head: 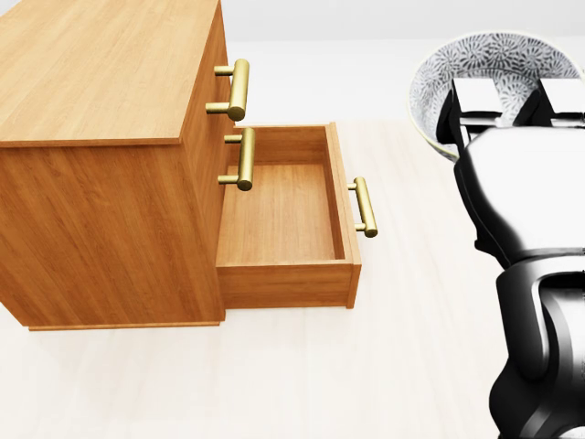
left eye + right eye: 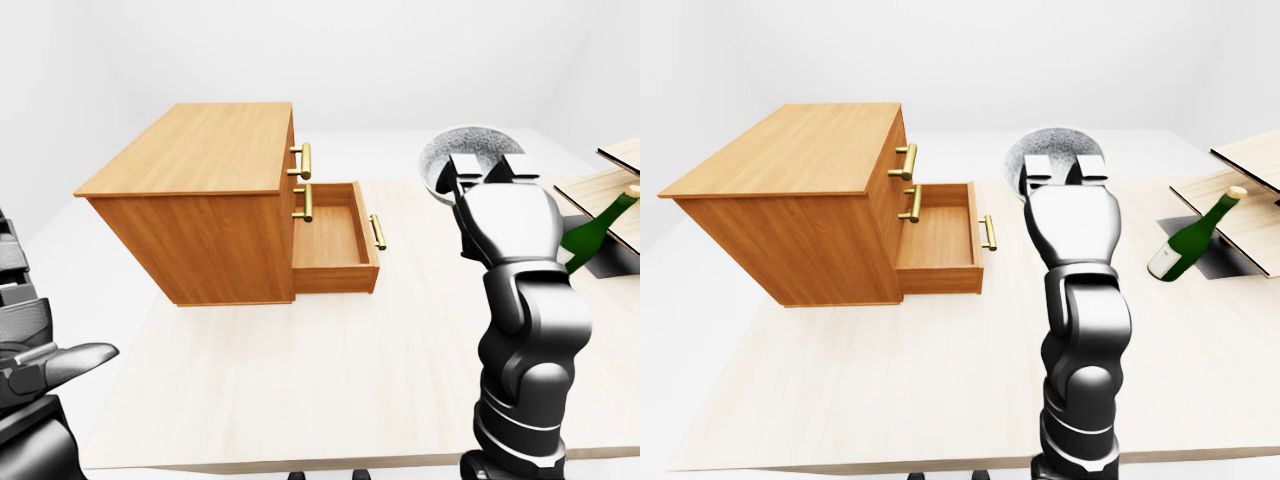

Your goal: Put the bowl on top of the cabinet.

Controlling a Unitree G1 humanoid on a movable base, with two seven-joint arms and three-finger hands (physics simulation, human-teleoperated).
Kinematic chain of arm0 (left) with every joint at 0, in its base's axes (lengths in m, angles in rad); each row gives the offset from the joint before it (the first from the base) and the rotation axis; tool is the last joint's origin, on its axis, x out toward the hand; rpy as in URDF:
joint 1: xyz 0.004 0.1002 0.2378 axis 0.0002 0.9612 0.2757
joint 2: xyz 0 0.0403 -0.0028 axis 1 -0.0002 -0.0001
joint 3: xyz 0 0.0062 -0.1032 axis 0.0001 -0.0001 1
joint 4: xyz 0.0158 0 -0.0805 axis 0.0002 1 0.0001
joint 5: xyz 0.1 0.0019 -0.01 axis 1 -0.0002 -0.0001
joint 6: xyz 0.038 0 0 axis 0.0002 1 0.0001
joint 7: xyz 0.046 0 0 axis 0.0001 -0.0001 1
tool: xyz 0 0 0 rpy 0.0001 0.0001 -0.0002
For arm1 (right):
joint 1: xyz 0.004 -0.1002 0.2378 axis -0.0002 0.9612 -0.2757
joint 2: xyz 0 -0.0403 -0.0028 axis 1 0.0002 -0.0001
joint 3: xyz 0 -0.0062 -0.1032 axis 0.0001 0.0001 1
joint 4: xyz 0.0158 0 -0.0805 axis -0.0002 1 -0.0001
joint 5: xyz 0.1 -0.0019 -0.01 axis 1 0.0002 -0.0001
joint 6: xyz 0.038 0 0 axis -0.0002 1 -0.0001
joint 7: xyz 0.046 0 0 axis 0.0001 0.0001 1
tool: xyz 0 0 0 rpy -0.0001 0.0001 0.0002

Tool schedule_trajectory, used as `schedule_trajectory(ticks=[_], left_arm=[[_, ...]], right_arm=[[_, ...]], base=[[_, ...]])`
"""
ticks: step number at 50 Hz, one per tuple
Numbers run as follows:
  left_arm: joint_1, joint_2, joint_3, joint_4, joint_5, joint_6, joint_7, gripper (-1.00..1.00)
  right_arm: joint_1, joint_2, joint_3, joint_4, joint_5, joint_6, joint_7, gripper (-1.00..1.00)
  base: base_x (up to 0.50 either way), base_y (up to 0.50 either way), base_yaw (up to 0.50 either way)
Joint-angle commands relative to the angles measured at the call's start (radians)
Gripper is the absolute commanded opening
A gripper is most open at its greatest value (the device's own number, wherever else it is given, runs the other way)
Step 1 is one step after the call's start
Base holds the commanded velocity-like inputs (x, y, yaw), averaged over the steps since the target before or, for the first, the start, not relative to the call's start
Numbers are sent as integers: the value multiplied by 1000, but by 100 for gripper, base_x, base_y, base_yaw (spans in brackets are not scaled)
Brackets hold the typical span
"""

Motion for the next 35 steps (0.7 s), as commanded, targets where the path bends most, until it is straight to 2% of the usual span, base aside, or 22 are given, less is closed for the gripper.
schedule_trajectory(ticks=[1, 16, 19, 23, 25, 28, 29, 35], left_arm=[[-1, -3, -10, 4, 11, 0, -4, 100], [-2, -3, -9, 4, 9, 0, -3, 100], [-1, -2, -5, 3, 5, 0, -4, 100], [-1, 0, 0, -1, -2, 0, 0, 100], [-1, -1, -4, 0, 3, 0, 0, 100], [1, -4, -11, 0, 12, 0, -4, 100], [3, -7, -14, -2, 17, 0, -7, 100], [5, -11, -14, -10, 19, 0, -9, 100]], right_arm=[[-77, 137, 93, -116, -165, 0, 0, -100], [-86, 137, 86, -115, -167, 0, 0, -100], [-175, 107, 61, -72, -180, 0, 0, -100], [-380, 110, -8, 92, -168, 0, 0, -100], [-433, 109, -15, 136, -169, 0, 0, -100], [-506, 90, -2, 209, -133, 0, 0, -100], [-558, 108, 13, 255, -105, 0, 0, -100], [-715, 54, 74, 408, -66, 0, 0, -100]], base=[[0, 0, 0], [0, 0, 0], [0, 0, 0], [0, 0, 0], [0, 0, 0], [0, 0, 0], [0, 0, 0], [0, 0, 0]])
